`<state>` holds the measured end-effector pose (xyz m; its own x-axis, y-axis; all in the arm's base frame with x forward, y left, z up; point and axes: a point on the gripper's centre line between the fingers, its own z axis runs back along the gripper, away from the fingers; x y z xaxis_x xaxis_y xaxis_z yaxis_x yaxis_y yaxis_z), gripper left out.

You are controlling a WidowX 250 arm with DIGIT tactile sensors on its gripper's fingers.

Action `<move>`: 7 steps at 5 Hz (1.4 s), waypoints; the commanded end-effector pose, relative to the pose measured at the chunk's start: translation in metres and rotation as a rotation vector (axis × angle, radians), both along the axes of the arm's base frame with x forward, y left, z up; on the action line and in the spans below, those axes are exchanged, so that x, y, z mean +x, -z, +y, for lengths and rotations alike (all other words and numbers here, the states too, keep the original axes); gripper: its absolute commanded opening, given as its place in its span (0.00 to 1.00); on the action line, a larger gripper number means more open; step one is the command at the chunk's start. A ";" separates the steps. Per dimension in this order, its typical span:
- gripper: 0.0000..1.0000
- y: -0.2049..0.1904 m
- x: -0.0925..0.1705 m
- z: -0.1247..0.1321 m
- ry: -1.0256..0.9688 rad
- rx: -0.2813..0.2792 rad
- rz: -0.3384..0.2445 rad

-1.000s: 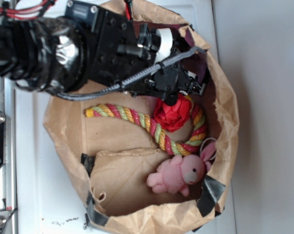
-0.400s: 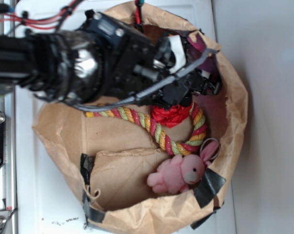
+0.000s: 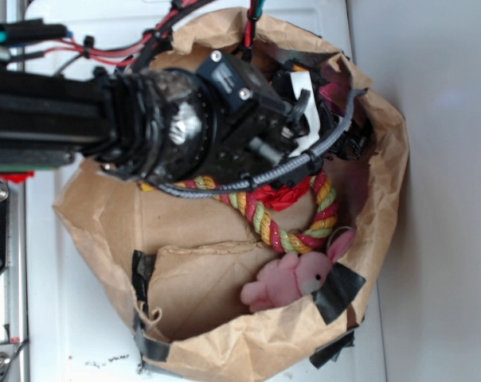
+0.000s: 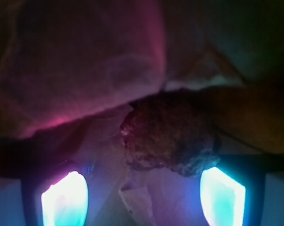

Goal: Grab the rock.

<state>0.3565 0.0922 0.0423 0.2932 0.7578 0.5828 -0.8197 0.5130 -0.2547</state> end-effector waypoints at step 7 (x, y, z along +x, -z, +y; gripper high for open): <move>1.00 -0.037 -0.030 0.036 -0.021 -0.040 -0.053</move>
<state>0.3277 0.1197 0.0662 0.2771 0.7871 0.5510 -0.8177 0.4943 -0.2950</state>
